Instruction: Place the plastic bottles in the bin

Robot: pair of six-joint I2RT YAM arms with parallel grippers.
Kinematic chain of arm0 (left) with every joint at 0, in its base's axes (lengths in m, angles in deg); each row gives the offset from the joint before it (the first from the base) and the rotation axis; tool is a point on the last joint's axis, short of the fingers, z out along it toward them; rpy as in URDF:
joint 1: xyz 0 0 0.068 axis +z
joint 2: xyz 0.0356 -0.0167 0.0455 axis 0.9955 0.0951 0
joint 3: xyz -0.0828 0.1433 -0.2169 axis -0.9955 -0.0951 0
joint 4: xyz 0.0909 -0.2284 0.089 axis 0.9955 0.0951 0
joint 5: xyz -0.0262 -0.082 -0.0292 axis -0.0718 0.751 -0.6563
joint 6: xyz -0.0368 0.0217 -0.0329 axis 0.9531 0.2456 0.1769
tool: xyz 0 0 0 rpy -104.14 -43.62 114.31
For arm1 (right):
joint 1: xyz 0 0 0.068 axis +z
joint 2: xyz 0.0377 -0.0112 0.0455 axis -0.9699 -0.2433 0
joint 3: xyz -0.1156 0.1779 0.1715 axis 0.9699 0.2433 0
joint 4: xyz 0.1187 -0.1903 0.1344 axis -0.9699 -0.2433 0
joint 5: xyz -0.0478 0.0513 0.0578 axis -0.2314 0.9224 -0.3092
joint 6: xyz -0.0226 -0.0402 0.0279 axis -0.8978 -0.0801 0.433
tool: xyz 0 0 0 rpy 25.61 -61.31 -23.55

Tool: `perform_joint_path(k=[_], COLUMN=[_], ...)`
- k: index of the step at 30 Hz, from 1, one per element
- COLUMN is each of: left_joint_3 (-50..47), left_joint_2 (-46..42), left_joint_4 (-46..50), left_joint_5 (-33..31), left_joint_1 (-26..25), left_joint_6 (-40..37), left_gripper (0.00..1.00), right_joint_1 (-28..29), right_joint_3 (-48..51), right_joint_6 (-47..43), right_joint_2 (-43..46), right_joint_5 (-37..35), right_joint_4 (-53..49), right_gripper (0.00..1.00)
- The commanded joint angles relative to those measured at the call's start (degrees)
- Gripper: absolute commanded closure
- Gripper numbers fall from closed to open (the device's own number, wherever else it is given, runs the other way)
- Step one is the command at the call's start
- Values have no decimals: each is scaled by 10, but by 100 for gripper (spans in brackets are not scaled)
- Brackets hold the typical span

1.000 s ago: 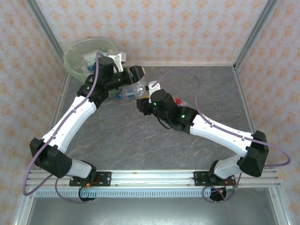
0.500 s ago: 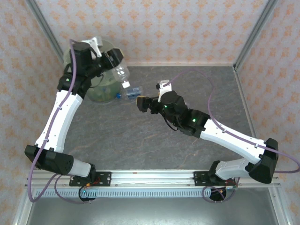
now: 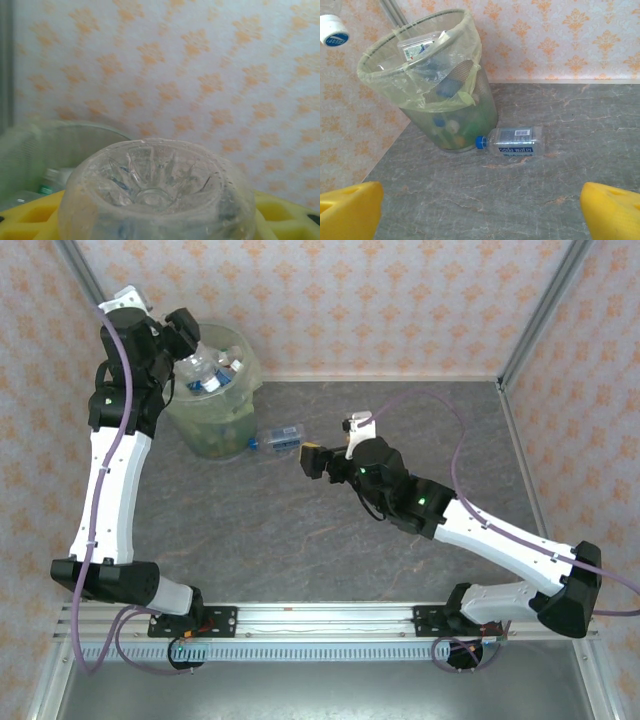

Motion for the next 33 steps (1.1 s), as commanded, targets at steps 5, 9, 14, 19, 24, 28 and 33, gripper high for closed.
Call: perform_joint_path(k=[5,9,14,19,24,28,33], left_joint_3=[10,-4,-20,-23,16,37,61], left_joint_2=[19,40,77,124,185,227,283], left_joint_4=[-107,-157,-203,-248,-264,-280,-295], left_joint_5=[-177,-200,-191,-155,-127,-116,-112], left_joint_1=[17,35,64,86,103,110,113], left_joint_6=[-110,-140,-157,-169,-186,-197,-210], left_gripper=[41,41,41,41,40,40,40], right_joint_1=[-18,-25,-31,-34,-34,-34,-34], right_joint_3=[-18,-42,-83,-130,-154,-164,-173], right_joint_6=[-16,-19,-20,-21,-11,-4,1], right_joint_2=[-9,-32,-62,-96,-116,-126,-131], right_joint_5=[17,30,44,49,50,51,43], right_joint_4=[11,2,-25,-65,-93,-109,-120], right_gripper=[0,0,0,0,0,0,0])
